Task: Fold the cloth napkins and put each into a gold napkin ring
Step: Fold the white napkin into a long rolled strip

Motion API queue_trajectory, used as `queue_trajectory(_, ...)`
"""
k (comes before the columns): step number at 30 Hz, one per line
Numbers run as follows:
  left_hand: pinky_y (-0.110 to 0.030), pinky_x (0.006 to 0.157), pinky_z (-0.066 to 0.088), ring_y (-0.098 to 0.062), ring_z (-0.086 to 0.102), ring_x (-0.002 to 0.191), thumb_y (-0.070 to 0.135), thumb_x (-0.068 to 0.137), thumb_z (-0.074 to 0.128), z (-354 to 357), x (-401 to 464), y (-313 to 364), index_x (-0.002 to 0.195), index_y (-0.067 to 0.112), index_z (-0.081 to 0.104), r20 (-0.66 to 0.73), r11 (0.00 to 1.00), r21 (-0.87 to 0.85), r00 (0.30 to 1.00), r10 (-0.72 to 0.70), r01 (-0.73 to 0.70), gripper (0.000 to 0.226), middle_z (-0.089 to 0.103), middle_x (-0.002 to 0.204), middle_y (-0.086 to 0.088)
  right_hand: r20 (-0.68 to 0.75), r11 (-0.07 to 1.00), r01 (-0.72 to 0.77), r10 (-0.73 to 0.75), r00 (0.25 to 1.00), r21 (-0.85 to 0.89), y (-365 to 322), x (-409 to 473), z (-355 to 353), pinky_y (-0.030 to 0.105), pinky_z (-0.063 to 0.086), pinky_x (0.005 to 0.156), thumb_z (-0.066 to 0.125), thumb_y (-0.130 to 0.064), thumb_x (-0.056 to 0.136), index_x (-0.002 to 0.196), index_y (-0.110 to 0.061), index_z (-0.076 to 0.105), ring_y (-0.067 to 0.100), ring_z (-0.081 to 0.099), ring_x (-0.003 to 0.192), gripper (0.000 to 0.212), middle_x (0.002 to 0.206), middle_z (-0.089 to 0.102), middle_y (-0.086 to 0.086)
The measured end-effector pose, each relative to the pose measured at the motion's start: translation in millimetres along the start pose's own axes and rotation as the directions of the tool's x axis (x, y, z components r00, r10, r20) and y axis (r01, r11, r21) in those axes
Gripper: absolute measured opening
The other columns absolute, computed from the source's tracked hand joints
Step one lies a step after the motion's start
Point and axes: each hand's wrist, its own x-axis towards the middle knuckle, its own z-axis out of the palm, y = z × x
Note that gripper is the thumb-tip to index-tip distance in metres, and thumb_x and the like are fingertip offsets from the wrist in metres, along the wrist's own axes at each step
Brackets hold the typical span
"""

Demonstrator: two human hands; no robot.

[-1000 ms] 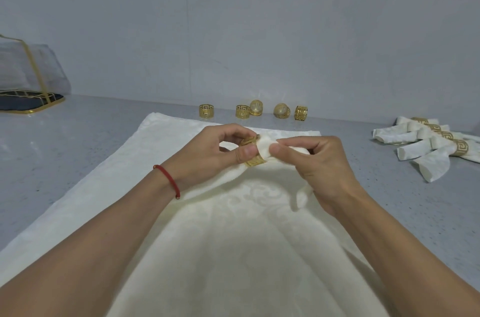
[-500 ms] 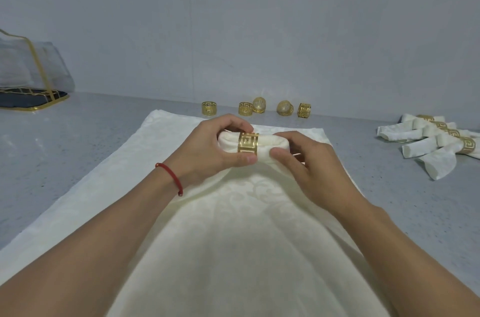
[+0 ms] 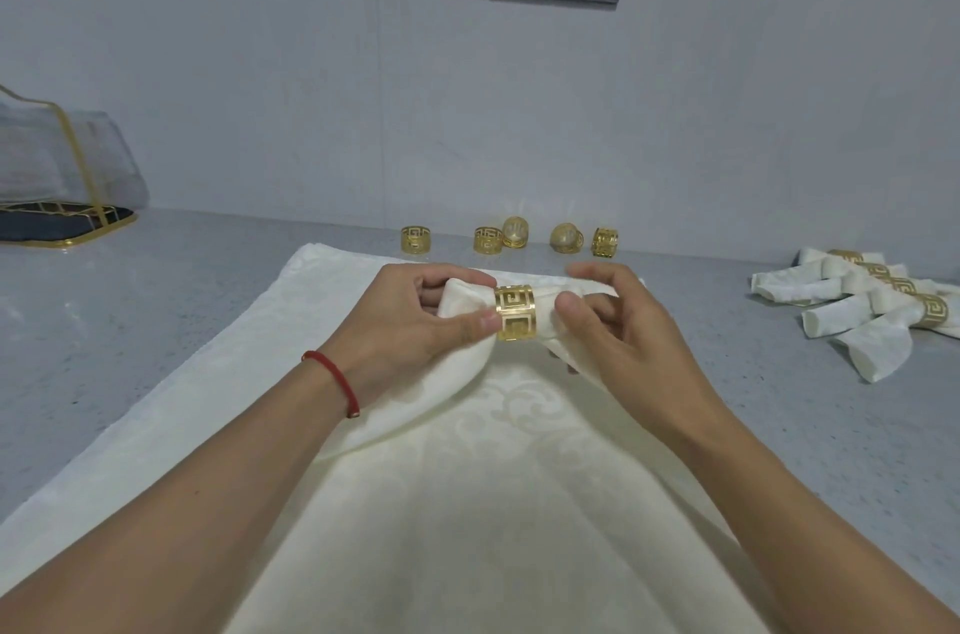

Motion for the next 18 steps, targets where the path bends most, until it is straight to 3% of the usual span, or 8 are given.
queue_trajectory(3, -0.034, 0.081, 0.06, -0.025, 0.074, 0.092, 0.017, 0.075, 0.085, 1, -1, -2, 0.109, 0.015, 0.075, -0.005, 0.998, -0.055, 0.999, -0.044, 0.043, 0.035, 0.077, 0.099, -0.007, 0.019, 0.974, 0.062, -0.059, 0.998, -0.22, 3, -1, -1, 0.025, 0.054, 0.085, 0.076, -0.042, 0.088, 0.144, -0.041, 0.044, 0.006, 0.067, 0.098, 0.065, 0.111, 0.067, -0.019)
queue_trajectory(6, -0.036, 0.081, 0.06, -0.025, 0.074, 0.09, 0.02, 0.074, 0.084, 4, -2, -2, 0.107, 0.014, 0.075, -0.015, 0.993, -0.092, 0.997, -0.077, 0.076, 0.035, 0.077, 0.098, -0.008, -0.014, 0.964, 0.071, -0.077, 0.997, -0.255, 9, 2, 3, 0.021, 0.051, 0.087, 0.079, -0.043, 0.086, 0.139, -0.041, 0.051, 0.001, 0.064, 0.099, 0.06, 0.107, 0.069, -0.016)
queue_trajectory(9, -0.034, 0.081, 0.059, -0.026, 0.074, 0.091, 0.019, 0.073, 0.083, 5, -2, -4, 0.108, 0.012, 0.075, -0.017, 0.986, -0.124, 0.994, -0.112, 0.109, 0.038, 0.077, 0.099, -0.011, 0.022, 0.926, 0.103, -0.102, 0.995, -0.362, 11, 4, 2, 0.008, 0.044, 0.078, 0.077, -0.05, 0.085, 0.14, -0.041, 0.048, -0.002, 0.061, 0.096, 0.063, 0.11, 0.065, -0.018)
queue_trajectory(12, -0.036, 0.088, 0.058, -0.03, 0.073, 0.098, 0.019, 0.07, 0.083, 6, 0, -6, 0.109, 0.009, 0.074, -0.016, 0.975, -0.173, 0.989, -0.145, 0.14, 0.041, 0.076, 0.103, -0.013, 0.123, 0.86, 0.133, -0.083, 0.989, -0.493, 8, 3, -7, 0.022, 0.042, 0.095, 0.077, -0.055, 0.082, 0.153, -0.041, 0.032, 0.003, 0.053, 0.114, 0.085, 0.132, 0.053, -0.018)
queue_trajectory(15, -0.038, 0.092, 0.056, -0.03, 0.072, 0.101, 0.021, 0.071, 0.083, 8, 8, 2, 0.11, 0.009, 0.075, 0.006, 0.974, -0.148, 0.985, -0.174, 0.173, 0.041, 0.076, 0.104, -0.013, 0.187, 0.61, 0.327, -0.283, 0.941, -0.722, 6, 3, -9, 0.039, 0.035, 0.108, 0.076, -0.054, 0.085, 0.156, -0.035, 0.03, 0.013, 0.038, 0.137, 0.087, 0.154, 0.039, -0.01)
queue_trajectory(16, -0.037, 0.091, 0.056, -0.029, 0.071, 0.1, 0.023, 0.072, 0.083, 10, 11, 7, 0.11, 0.009, 0.075, 0.04, 0.977, -0.115, 0.983, -0.178, 0.181, 0.042, 0.076, 0.105, -0.014, 0.206, 0.536, 0.383, -0.361, 0.91, -0.752, 6, 3, -7, 0.041, 0.035, 0.108, 0.076, -0.05, 0.086, 0.153, -0.033, 0.036, 0.016, 0.039, 0.137, 0.08, 0.153, 0.043, -0.008)
queue_trajectory(18, -0.034, 0.091, 0.056, -0.025, 0.071, 0.098, 0.022, 0.073, 0.082, 12, 18, 22, 0.112, 0.008, 0.074, 0.129, 0.977, -0.079, 0.974, -0.188, 0.199, 0.042, 0.075, 0.106, -0.014, 0.167, 0.523, 0.421, -0.464, 0.87, -0.742, 6, 7, -4, 0.041, 0.04, 0.099, 0.078, -0.042, 0.086, 0.143, -0.03, 0.052, 0.02, 0.05, 0.126, 0.063, 0.136, 0.059, -0.008)
